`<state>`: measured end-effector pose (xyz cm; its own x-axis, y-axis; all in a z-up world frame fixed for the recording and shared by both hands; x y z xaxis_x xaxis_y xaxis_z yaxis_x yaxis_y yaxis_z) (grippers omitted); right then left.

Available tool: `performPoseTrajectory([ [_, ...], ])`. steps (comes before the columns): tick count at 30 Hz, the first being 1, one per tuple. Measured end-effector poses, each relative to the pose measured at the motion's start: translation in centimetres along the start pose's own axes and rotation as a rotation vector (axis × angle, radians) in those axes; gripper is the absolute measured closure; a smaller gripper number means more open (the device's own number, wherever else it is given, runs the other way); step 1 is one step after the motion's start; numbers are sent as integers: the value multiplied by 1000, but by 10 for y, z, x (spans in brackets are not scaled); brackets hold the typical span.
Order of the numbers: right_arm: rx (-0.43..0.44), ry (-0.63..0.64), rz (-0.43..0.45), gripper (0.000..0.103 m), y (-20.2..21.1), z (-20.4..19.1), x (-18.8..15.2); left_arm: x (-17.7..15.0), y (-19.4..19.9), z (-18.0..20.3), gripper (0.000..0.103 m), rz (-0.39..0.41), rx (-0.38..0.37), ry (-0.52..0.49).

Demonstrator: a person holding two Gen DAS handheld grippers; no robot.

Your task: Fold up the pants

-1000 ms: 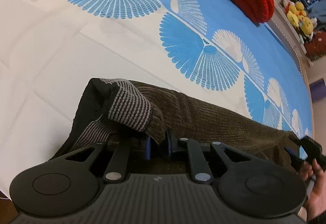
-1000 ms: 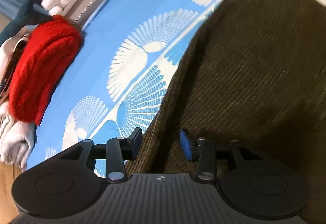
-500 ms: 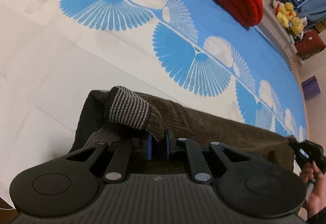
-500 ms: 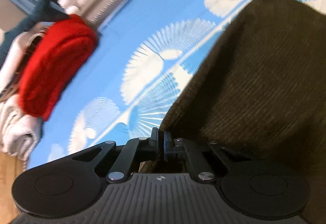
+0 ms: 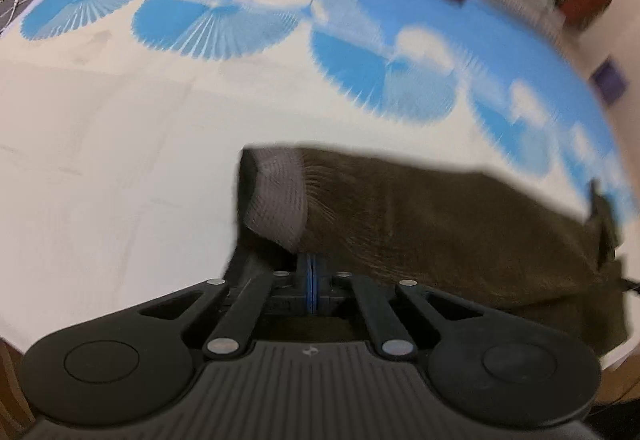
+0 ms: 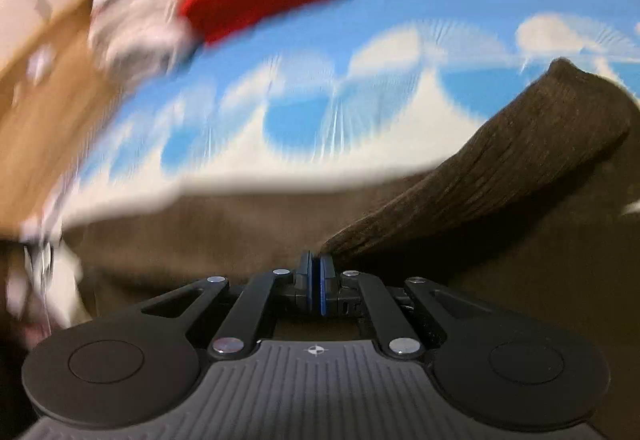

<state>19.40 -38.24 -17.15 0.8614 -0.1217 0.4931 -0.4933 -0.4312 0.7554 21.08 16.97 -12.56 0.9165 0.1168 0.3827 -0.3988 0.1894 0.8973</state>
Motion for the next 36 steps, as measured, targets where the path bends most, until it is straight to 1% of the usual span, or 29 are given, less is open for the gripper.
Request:
performPoseTrajectory([
  [1, -21, 21, -28, 99, -1, 4, -8, -2, -5, -2, 102, -26, -11, 13],
  [2, -47, 21, -45, 97, -2, 13, -12, -2, -9, -4, 98, -43, -31, 41],
  [4, -96, -40, -19, 97, 1, 33, -3, 2, -12, -5, 81, -51, -72, 104],
  [5, -109, -84, 11, 97, 5, 42, 4, 4, -14, -5, 61, -53, -85, 129],
  [6, -124, -132, 50, 93, 8, 53, 14, 7, -16, -4, 46, -54, -86, 146],
  [7, -146, -165, 85, 83, 11, 62, 22, 8, -19, -5, 44, -57, -80, 160],
  [8, -194, -208, 132, 71, 14, 74, 33, 10, -21, -5, 43, -62, -72, 167],
  [10, -267, -289, 196, 61, 14, 98, 48, 11, -30, -9, 42, -93, -49, 192],
  [11, -292, -315, 211, 61, 12, 106, 54, 10, -35, -12, 41, -112, -38, 212],
  [13, -336, -363, 214, 60, 3, 122, 60, 11, -43, -16, 41, -139, -22, 243],
  [18, -430, -447, 156, 60, -37, 145, 78, 16, -55, -23, 41, -154, 9, 283],
  [21, -476, -419, 106, 60, -58, 146, 80, 18, -61, -21, 41, -162, 26, 277],
  [23, -523, -377, 68, 61, -67, 145, 79, 18, -64, -19, 41, -164, 46, 265],
  [25, -561, -351, 61, 64, -69, 145, 79, 20, -67, -20, 47, -159, 70, 259],
  [26, -568, -349, 71, 79, -67, 146, 80, 21, -67, -21, 59, -155, 90, 252],
  [27, -568, -354, 77, 89, -65, 148, 81, 22, -67, -22, 65, -150, 101, 249],
  [28, -556, -373, 91, 96, -59, 149, 81, 24, -66, -23, 67, -142, 98, 250],
  [30, -538, -435, 145, 96, -41, 154, 82, 28, -61, -21, 73, -113, 98, 240],
  [33, -504, -525, 242, 97, -2, 160, 77, 32, -49, -16, 77, -58, 100, 222],
  [36, -457, -620, 320, 97, 45, 164, 60, 34, -27, -8, 78, 16, 99, 186],
])
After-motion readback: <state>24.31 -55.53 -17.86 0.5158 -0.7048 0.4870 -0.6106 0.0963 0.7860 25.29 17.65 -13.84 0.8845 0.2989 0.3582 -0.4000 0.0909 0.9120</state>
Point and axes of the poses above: each gripper's, at about its wrist camera, not at the fingertips, and y roughly against the way its jaws point, z to its right, x to its top, the point moved 8 cm from there along -y, roughly the way its jaws point, and after that the axes turned 1 degree about -x, right-handed, at the moved point
